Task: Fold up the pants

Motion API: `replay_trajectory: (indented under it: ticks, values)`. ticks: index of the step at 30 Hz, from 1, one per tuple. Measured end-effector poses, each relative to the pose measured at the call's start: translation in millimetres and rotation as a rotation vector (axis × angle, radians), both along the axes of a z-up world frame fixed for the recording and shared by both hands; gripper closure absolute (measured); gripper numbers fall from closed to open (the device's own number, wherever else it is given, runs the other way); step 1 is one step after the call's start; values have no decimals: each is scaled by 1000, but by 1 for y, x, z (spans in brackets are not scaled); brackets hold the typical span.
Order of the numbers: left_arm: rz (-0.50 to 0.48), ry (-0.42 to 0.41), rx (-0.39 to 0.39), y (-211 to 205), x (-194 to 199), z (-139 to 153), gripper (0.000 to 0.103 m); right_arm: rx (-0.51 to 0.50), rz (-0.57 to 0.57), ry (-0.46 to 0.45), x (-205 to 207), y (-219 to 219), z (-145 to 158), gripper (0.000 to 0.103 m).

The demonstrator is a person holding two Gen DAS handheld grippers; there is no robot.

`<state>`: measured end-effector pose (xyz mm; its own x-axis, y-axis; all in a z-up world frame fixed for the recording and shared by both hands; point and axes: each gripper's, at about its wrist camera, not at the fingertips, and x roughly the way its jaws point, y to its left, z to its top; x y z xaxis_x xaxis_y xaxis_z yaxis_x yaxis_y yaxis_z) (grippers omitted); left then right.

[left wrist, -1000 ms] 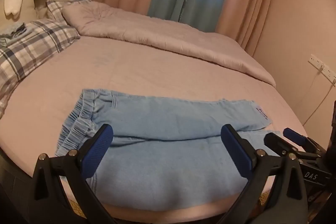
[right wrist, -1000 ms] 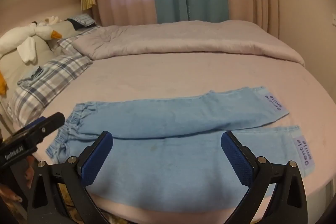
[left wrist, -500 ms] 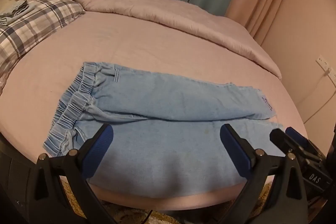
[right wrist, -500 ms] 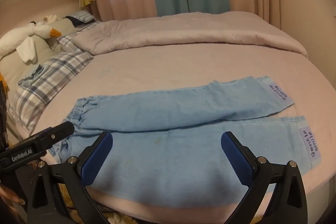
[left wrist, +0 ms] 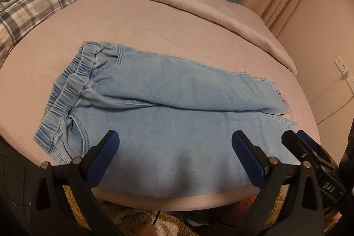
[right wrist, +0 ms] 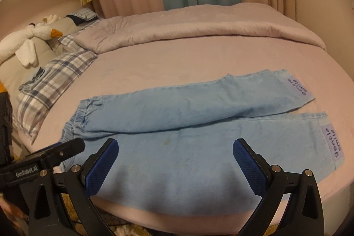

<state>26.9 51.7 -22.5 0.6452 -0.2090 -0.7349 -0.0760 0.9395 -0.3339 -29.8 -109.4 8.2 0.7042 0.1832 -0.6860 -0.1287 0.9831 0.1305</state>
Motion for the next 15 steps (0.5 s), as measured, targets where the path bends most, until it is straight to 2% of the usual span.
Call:
replay_trajectory:
  ticks: [6, 11, 15]
  values:
    - [3, -8, -7, -3, -12, 8, 2, 29, 21, 45, 4, 2, -7, 0]
    - [13, -33, -12, -5, -17, 15, 2, 36, -8, 36, 5, 6, -5, 0]
    - [20, -19, 17, -6, -16, 16, 1, 34, -14, 46, 6, 7, -6, 0]
